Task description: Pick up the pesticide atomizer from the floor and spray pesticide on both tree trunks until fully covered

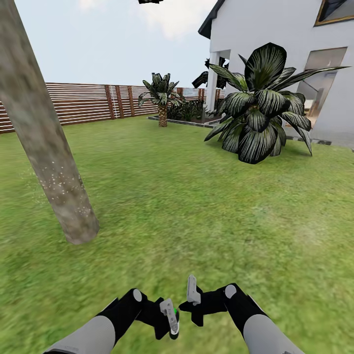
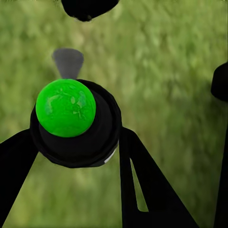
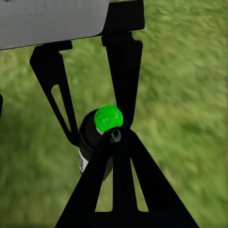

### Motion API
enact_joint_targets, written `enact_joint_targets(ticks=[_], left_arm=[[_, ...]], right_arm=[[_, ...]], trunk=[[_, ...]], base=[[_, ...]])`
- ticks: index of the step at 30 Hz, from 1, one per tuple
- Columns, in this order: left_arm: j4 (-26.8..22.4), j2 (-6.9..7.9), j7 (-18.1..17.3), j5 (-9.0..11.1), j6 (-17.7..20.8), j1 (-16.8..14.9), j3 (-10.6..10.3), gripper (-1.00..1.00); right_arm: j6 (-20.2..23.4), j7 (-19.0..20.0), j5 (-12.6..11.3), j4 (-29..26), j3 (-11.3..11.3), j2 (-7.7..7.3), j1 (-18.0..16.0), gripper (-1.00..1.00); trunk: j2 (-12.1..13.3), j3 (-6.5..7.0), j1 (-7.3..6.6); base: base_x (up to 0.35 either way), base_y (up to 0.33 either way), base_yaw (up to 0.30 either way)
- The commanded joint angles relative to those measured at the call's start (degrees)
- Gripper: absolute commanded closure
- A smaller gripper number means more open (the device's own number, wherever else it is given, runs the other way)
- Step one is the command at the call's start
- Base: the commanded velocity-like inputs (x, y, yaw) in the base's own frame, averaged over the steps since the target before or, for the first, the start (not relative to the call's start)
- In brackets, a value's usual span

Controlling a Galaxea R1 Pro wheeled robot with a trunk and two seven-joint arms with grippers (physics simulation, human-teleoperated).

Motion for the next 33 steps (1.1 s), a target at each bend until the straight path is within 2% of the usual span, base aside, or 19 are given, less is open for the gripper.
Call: enact_joint_targets(ticks=[1,8,18,19,21,23,27,33], left_arm=[[-0.10,-0.04,-0.14,-0.45,-0.26,-0.01,0.00,1.00],[-0.13,-0.41,-0.14,-0.45,-0.28,-0.01,0.00,1.00],[-0.13,-0.13,-0.16,-0.40,-0.62,-0.06,0.22,1.00],[-0.13,-0.09,-0.19,0.03,-0.67,-0.03,0.24,1.00],[-0.13,0.10,-0.45,2.59,-0.80,-0.07,0.15,1.00],[-0.13,0.16,-0.55,3.46,-0.88,-0.07,0.11,1.00],[-0.09,0.18,-0.58,3.82,-2.63,-0.07,0.09,1.00],[-0.07,0.26,-0.58,3.90,-3.04,-0.10,0.09,1.00]], right_arm=[[-0.16,0.28,0.40,-0.08,-0.48,0.08,-0.04,1.00],[-0.16,0.28,0.40,-0.08,-0.48,0.08,-0.04,1.00],[-0.16,0.28,0.40,-0.08,-0.48,0.08,-0.04,1.00],[-0.16,0.28,0.40,-0.08,-0.48,0.08,-0.04,1.00],[-0.16,0.28,0.40,-0.05,-0.48,0.08,-0.04,1.00],[-0.16,0.28,0.40,-0.05,-0.48,0.08,-0.03,1.00],[-0.16,0.28,0.40,-0.05,-0.48,0.08,-0.03,1.00],[-0.16,0.28,0.40,-0.01,-0.48,0.08,-0.03,1.00]], trunk=[[-0.02,-0.05,-0.01],[-0.02,-0.05,-0.01],[-0.02,-0.05,-0.01],[-0.02,-0.05,-0.01],[-0.02,-0.05,-0.01],[-0.02,-0.05,-0.01],[-0.02,-0.05,-0.01],[-0.02,-0.05,-0.01]], base=[[0.000,0.000,0.000],[0.000,0.000,0.000],[0.000,0.000,0.000],[0.000,0.000,0.000],[0.000,0.000,0.000],[0.000,0.000,0.000],[0.000,0.000,0.000],[0.000,0.000,0.000]])
